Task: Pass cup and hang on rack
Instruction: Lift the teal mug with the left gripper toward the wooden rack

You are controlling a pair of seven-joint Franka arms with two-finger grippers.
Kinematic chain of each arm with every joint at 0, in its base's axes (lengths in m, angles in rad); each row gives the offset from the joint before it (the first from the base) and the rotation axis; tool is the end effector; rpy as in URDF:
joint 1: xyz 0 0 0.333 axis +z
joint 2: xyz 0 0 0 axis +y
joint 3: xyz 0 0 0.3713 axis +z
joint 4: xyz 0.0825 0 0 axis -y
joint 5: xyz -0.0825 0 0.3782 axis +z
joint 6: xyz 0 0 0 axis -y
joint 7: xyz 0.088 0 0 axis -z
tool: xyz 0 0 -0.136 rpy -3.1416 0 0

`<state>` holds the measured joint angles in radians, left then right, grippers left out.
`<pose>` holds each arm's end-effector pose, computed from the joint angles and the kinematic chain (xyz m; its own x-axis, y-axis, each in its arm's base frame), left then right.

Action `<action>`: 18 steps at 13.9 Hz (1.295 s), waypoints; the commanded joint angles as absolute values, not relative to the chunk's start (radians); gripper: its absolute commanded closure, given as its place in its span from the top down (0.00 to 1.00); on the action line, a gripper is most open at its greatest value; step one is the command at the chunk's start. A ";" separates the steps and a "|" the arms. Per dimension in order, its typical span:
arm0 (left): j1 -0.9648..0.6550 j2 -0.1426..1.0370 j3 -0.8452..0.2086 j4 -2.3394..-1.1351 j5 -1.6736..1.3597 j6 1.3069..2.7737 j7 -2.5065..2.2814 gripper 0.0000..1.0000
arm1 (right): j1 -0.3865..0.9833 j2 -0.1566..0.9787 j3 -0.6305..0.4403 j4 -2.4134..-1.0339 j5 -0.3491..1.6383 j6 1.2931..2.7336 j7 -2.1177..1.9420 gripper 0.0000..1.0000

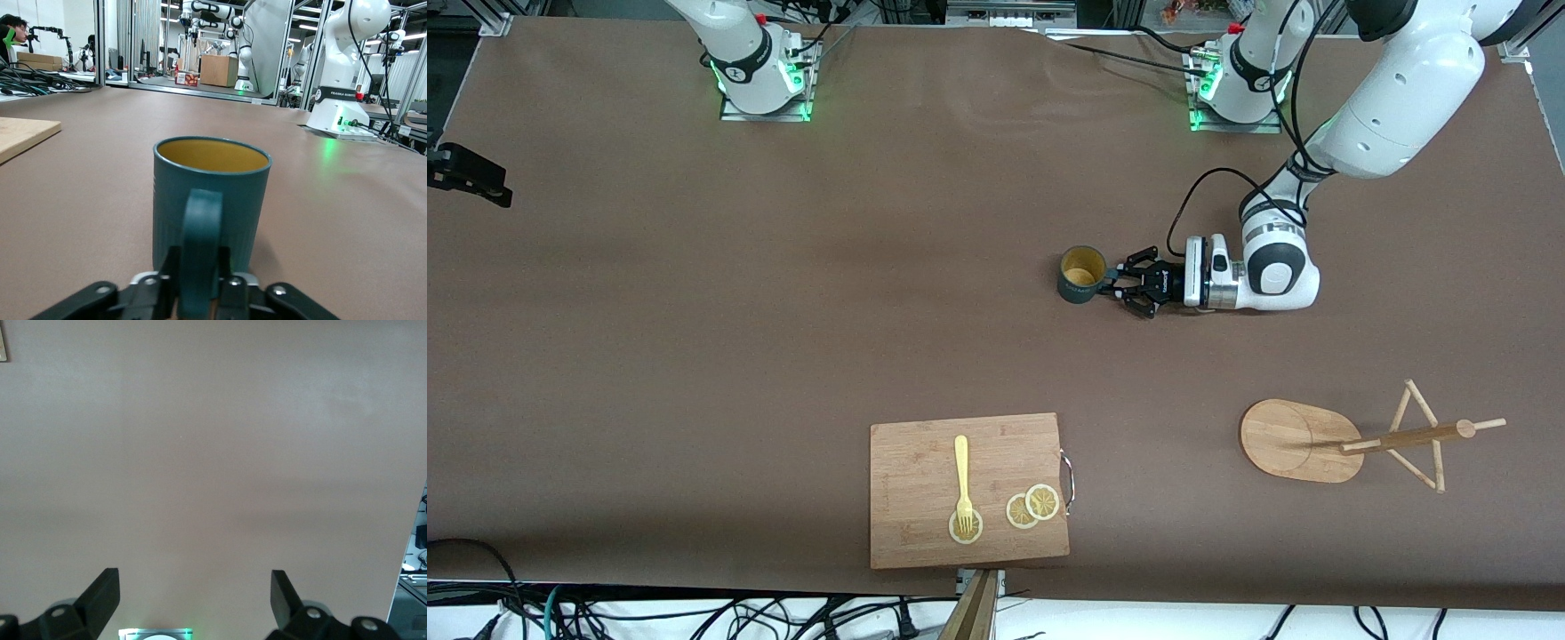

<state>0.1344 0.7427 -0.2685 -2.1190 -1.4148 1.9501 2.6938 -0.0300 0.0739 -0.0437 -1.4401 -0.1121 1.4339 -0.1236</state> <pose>0.5127 -0.1689 0.1091 0.0983 -0.2341 0.9672 -0.9908 0.0678 0.1171 0.5567 -0.0564 0.6594 0.9951 0.0340 -0.0926 0.0437 -0.9936 0.1043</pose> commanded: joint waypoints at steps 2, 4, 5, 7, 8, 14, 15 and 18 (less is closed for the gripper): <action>0.166 0.761 -0.279 -2.103 -1.437 1.919 2.712 0.15 | -0.049 0.064 -0.032 -1.448 -0.091 1.445 -0.132 1.00; 0.196 0.758 -0.279 -2.106 -1.436 1.908 2.660 0.11 | -0.048 0.064 -0.032 -1.448 -0.089 1.445 -0.132 1.00; 0.224 0.755 -0.279 -2.106 -1.428 1.876 2.602 0.09 | -0.048 0.064 -0.032 -1.448 -0.084 1.447 -0.130 1.00; 0.273 0.747 -0.273 -2.106 -1.420 1.815 2.495 0.08 | -0.051 0.064 -0.032 -1.448 -0.071 1.447 -0.130 1.00; 0.297 0.739 -0.273 -2.106 -1.398 1.792 2.447 0.07 | -0.051 0.064 -0.032 -1.448 -0.069 1.447 -0.130 1.00; 0.532 0.638 -0.267 -2.103 -1.198 1.694 2.078 0.06 | -0.051 0.064 -0.032 -1.448 -0.069 1.447 -0.133 1.00; 0.575 0.631 -0.265 -2.103 -1.165 1.674 2.021 0.06 | -0.051 0.064 -0.032 -1.448 -0.071 1.448 -0.135 1.00; 0.734 0.629 -0.264 -2.100 -1.054 1.641 1.889 0.06 | -0.051 0.064 -0.032 -1.448 -0.069 1.448 -0.138 1.00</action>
